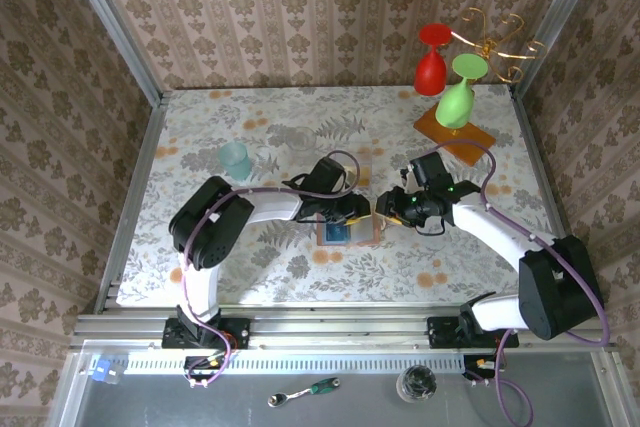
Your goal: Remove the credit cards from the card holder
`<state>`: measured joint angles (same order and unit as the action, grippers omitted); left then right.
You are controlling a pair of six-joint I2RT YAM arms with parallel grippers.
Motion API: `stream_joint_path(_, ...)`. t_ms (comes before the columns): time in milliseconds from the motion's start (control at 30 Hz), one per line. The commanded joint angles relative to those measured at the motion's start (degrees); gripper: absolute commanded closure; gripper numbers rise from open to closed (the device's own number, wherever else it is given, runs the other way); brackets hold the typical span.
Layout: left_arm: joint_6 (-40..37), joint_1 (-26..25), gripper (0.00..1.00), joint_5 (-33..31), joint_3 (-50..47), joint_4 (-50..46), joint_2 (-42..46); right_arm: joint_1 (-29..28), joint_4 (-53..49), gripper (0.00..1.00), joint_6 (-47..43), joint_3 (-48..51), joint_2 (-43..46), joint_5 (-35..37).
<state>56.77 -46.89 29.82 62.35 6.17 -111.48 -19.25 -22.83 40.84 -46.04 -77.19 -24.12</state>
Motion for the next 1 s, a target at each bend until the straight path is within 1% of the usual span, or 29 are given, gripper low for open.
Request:
stream_joint_path(0, 1.40, -0.78, 0.60, 0.87, 1.33, 1.82, -1.10, 0.18, -3.24, 0.58, 1.99, -1.06, 0.84, 1.87)
stream_joint_path(367, -0.04, -1.10, 0.58, -0.53, 0.42, -0.46, 1.95, 0.17, -3.10, 0.58, 1.43, -0.36, 2.52, 2.01)
stream_joint_path(633, -0.40, -0.49, 0.58, -2.03, -2.62, 0.53, 6.71, -0.31, 0.05, 0.61, 1.85, 0.34, 2.52, -2.65)
stream_joint_path(833, -0.76, 1.14, 0.58, -2.75, -6.22, 1.51, 10.98, -3.76, 2.91, 0.62, 2.44, -1.01, -0.35, -5.15)
stream_joint_path(933, -1.11, 2.26, 0.58, -2.93, -8.50, 1.56, 12.84, -5.72, 4.31, 0.63, 2.99, -2.20, -2.66, -5.60)
stream_joint_path(967, -1.27, 2.66, 0.59, -3.01, -9.33, 1.56, 13.34, -6.37, 4.98, 0.63, 3.21, -2.58, -4.63, -5.68)
